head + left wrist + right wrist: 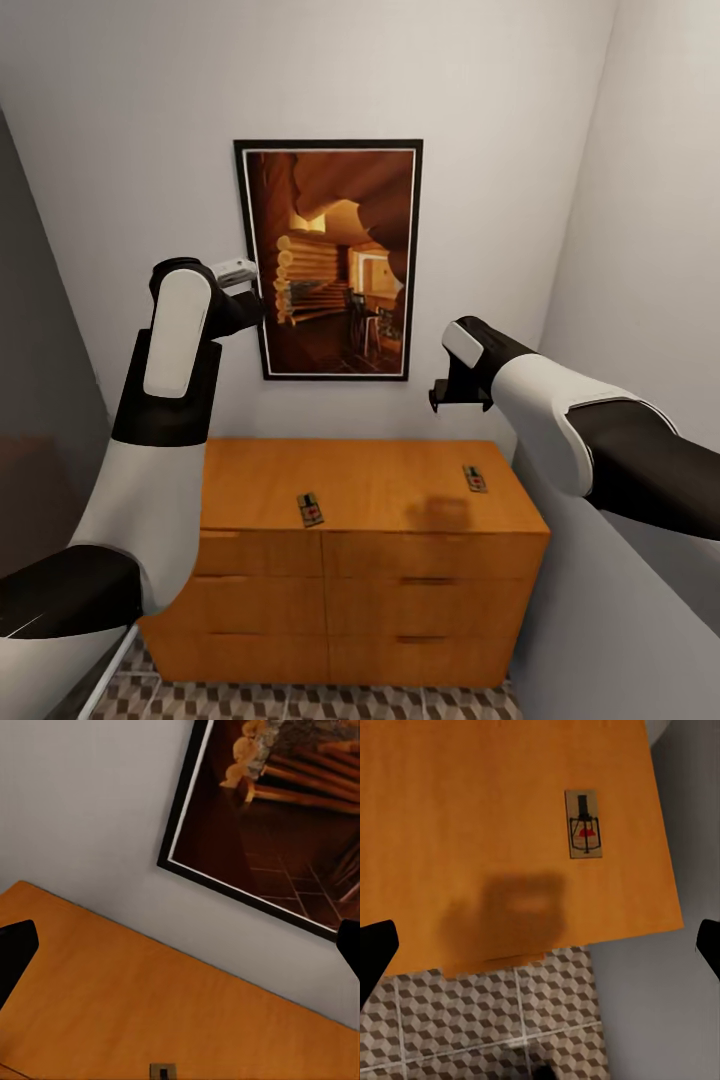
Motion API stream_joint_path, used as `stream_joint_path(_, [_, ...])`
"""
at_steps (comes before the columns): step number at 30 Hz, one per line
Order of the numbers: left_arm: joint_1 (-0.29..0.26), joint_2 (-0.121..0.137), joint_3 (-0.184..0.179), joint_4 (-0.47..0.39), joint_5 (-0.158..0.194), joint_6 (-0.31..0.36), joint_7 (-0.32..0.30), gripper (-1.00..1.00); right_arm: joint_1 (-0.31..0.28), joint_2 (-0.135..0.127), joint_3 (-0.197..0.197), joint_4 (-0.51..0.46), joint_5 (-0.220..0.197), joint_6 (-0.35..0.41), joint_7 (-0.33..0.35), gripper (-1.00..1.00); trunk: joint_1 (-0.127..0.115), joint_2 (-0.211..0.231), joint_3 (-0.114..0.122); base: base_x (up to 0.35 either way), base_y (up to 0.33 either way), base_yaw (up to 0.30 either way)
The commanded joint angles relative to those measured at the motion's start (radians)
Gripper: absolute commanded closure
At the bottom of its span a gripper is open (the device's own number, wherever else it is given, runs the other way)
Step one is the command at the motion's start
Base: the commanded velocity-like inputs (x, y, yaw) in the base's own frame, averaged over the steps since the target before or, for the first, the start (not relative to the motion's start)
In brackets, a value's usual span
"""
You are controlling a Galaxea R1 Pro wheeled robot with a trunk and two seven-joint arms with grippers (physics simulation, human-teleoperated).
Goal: Take the four mousetraps from the cabinet in the bathroom and place them on the bathroom floor. Make sure all four end up on the same floor surface, and ensure that at least two of them are either under or directly next to the same bathroom sink.
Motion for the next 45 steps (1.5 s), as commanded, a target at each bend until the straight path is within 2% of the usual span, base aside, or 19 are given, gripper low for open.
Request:
stream_joint_path(1, [-0.001,0.000,-0.001,-0.001,0.009,0.008,0.011,-1.00,0.000,0.000,0.008,-0.001,-0.011,0.004,-0.005,-1.00,0.001,-0.001,0.000,0.179,-0.068,0.000])
stream_joint_path(15, [-0.001,0.000,-0.001,-0.001,0.009,0.008,0.010,-1.00,0.000,0.004,0.008,-0.002,-0.011,0.004,-0.004,-1.00,0.001,-0.001,0.000,0.162,-0.061,0.000])
stream_joint_path(28, [-0.001,0.000,-0.002,-0.001,0.009,0.008,0.010,-1.00,0.000,0.004,0.005,0.005,-0.012,0.004,0.000,-1.00,0.001,-0.001,0.000,0.043,-0.042,0.000])
stream_joint_path(45, [-0.001,0.000,-0.002,-0.001,0.010,0.008,0.010,-1.00,0.009,-0.003,0.004,0.015,-0.012,0.004,0.082,-1.00,0.001,-0.001,0.000,0.005,-0.005,0.000])
